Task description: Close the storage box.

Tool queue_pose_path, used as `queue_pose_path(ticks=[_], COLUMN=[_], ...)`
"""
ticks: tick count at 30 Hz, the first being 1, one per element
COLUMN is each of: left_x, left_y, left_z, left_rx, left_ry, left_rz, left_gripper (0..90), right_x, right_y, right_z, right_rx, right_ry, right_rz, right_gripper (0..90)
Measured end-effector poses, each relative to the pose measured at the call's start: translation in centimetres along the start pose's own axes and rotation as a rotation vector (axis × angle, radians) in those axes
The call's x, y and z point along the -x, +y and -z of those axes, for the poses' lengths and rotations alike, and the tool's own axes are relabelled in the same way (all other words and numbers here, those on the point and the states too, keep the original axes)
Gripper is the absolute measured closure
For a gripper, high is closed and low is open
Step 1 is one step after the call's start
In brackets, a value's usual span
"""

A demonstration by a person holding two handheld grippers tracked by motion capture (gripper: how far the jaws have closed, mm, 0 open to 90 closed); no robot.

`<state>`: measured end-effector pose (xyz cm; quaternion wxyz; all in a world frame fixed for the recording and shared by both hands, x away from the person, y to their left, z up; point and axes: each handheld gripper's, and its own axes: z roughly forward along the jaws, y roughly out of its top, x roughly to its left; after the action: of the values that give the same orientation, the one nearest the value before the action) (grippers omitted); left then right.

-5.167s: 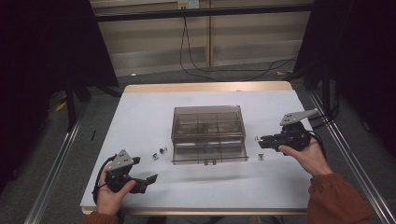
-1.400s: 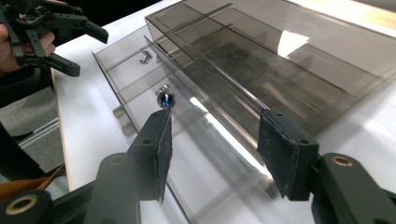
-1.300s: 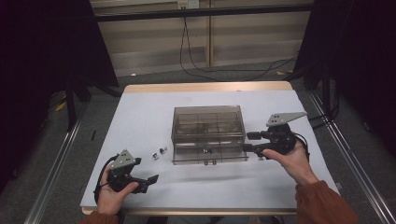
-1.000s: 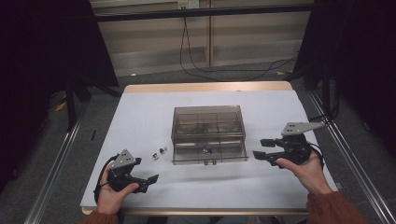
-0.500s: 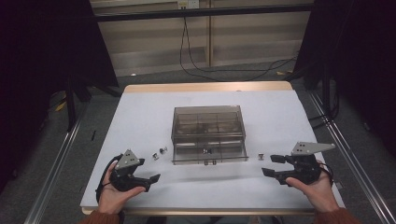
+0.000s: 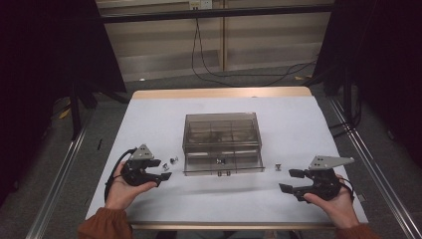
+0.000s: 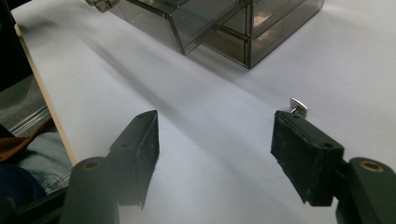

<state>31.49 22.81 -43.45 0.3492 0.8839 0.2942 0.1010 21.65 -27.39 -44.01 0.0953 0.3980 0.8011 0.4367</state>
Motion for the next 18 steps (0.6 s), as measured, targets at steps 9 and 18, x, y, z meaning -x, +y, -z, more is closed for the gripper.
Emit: queue_pose_path(ticks=[9, 18], left_x=[-1.5, -2.6], left_y=[2.1, 4.2], left_z=[-0.7, -2.3], left_rx=[-0.098, -0.243], left_ry=[0.005, -0.021], left_rz=[-0.001, -0.028], left_gripper=[44.8, 52.8], right_x=[-0.2, -0.5], right_y=[-0.1, 0.0], right_z=[-1.0, -1.5], right_rx=[-0.033, -0.051], right_ry=[0.023, 0.039], right_rz=[0.016, 0.03], right_gripper=[31.7, 31.1])
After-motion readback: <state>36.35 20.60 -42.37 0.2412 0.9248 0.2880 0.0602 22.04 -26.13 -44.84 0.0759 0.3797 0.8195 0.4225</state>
